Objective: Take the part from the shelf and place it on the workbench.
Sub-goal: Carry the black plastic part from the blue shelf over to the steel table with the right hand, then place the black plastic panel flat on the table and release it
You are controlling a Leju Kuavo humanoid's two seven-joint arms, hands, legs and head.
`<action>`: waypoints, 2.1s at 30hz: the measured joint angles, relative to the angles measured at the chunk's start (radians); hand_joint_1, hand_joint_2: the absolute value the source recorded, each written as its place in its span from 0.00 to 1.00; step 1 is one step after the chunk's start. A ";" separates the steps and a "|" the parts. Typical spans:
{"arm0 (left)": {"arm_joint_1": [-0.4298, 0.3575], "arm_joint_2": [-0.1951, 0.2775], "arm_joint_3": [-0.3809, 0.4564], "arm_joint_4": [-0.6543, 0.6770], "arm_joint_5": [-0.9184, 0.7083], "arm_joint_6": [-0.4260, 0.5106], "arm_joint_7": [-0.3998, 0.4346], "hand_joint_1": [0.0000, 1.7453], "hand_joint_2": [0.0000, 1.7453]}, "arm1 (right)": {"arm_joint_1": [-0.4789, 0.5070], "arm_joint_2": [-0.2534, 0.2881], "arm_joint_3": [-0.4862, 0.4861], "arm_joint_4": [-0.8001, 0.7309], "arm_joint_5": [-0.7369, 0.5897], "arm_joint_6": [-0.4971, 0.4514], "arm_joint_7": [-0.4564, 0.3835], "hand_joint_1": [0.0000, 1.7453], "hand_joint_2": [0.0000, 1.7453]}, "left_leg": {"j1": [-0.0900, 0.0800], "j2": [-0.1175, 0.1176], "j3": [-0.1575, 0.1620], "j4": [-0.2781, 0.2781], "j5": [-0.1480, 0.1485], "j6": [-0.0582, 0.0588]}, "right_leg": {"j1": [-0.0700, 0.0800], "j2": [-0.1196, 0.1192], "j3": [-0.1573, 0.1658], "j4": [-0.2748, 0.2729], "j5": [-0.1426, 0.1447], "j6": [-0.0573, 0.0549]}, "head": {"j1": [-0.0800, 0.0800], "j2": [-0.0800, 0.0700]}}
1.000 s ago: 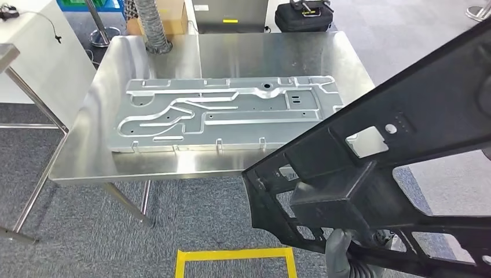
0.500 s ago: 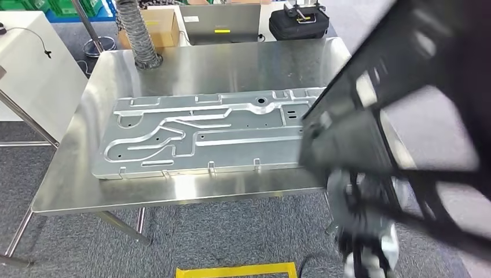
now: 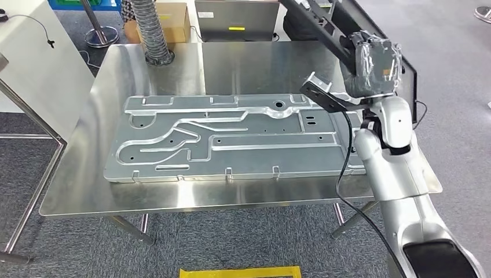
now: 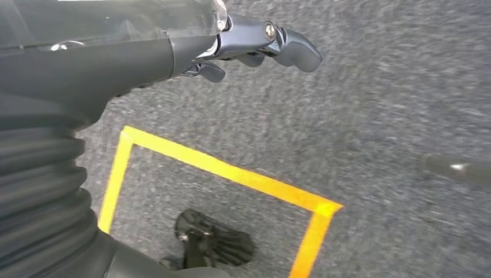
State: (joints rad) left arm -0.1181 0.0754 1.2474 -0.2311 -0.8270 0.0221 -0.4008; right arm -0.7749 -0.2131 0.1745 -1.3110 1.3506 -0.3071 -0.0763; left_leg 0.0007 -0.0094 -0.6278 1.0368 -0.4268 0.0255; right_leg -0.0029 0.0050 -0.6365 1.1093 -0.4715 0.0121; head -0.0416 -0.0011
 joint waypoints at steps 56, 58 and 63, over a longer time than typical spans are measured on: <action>-0.022 -0.022 -0.026 0.003 -0.013 -0.006 -0.055 0.00 0.00 | -0.003 0.152 0.307 0.439 -1.024 -0.133 -0.619 0.00 0.00 | 0.019 0.002 0.021 -0.008 -0.011 -0.007 | -0.004 -0.001 -0.087 0.170 -0.102 0.022 | 0.000 0.000; -0.014 -0.023 -0.026 0.003 -0.006 -0.004 -0.058 0.00 0.00 | 0.069 0.115 0.260 0.253 -1.119 -0.157 -0.621 0.00 0.00 | 0.018 0.000 0.023 -0.008 -0.013 -0.006 | -0.003 -0.001 -0.103 0.197 -0.091 0.019 | 0.000 0.000; 0.006 -0.025 -0.015 0.003 0.038 -0.012 -0.086 0.00 0.00 | 0.215 0.054 0.081 -0.171 -1.066 -0.321 -0.625 0.00 0.00 | 0.011 -0.002 0.027 -0.008 -0.020 -0.014 | 0.009 -0.005 0.021 -0.074 0.030 -0.006 | 0.000 0.000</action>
State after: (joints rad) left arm -0.1117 0.0500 1.2321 -0.2281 -0.7891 0.0104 -0.4870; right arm -0.5598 -0.1591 0.2551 -1.4823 0.2842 -0.6281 -0.7011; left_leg 0.0119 -0.0115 -0.6003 1.0292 -0.4466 0.0116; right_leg 0.0062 0.0003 -0.6154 1.0358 -0.4420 0.0056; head -0.0414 -0.0011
